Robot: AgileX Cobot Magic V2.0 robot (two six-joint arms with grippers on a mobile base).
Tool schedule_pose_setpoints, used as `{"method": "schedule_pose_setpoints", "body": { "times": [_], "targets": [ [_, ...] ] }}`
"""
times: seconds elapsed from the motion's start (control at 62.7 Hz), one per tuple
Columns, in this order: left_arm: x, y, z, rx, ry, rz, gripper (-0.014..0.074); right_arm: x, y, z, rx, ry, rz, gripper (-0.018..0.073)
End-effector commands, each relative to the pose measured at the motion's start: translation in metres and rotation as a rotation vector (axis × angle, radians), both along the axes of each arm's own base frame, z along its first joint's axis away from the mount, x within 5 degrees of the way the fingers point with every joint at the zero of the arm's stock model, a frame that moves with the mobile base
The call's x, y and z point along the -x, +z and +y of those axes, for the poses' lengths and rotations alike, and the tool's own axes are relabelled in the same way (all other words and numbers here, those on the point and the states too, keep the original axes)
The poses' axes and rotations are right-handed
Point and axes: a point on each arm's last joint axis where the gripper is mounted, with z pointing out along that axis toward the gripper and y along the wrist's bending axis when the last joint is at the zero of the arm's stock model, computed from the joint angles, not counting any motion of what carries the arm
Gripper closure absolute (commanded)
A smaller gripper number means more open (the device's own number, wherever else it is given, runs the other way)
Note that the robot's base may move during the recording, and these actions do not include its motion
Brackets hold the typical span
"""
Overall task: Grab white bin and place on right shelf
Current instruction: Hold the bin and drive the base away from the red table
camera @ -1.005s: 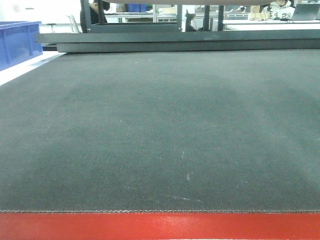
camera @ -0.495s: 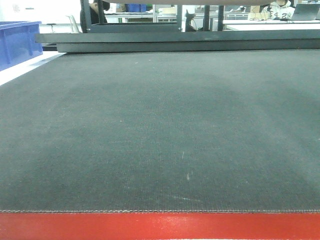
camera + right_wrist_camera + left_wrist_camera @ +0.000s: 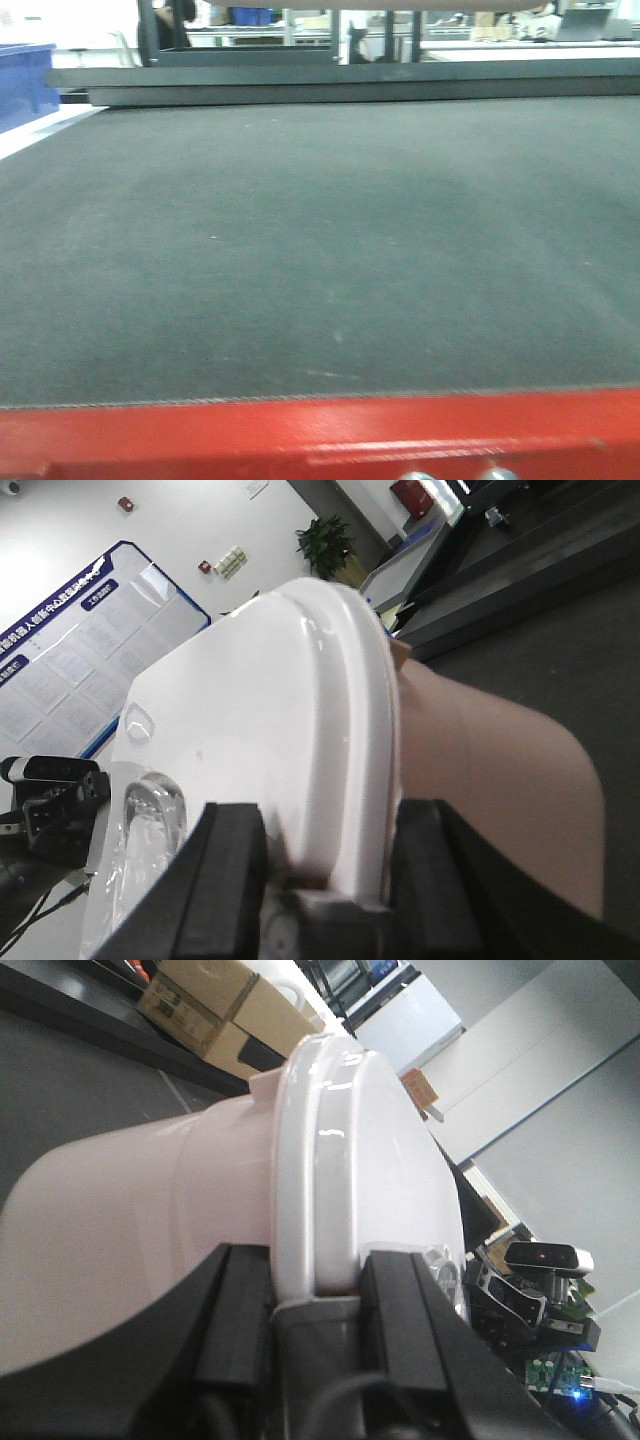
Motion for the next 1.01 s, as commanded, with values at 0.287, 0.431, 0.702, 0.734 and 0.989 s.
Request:
{"method": "schedule_pose_setpoints", "body": {
  "times": [0.287,0.431,0.702,0.734,0.989],
  "targets": [
    [0.0467,0.0361,-0.0213,0.068,-0.287,-0.121,0.0722,0.0359,0.029,0.0295,-0.053,0.323,-0.115,0.0505],
    [0.0467,0.0361,-0.0213,0.068,-0.287,-0.121,0.0722,0.0359,0.029,0.0295,-0.053,0.323,-0.115,0.0505],
    [0.0464,0.0361,-0.0207,0.068,-0.285,-0.121,0.0722,0.0359,0.029,0.0295,-0.053,0.323,-0.115,0.0505],
    [0.0464,0.0361,-0.0207,0.068,-0.285,-0.121,0.0722,0.0359,0.029,0.0295,-0.053,0.323,-0.115,0.0505],
    [0.0464,0.0361,-0.0207,0.068,-0.285,-0.121,0.0722,0.0359,0.029,0.0295,-0.053,0.323,-0.115,0.0505]
  ]
}}
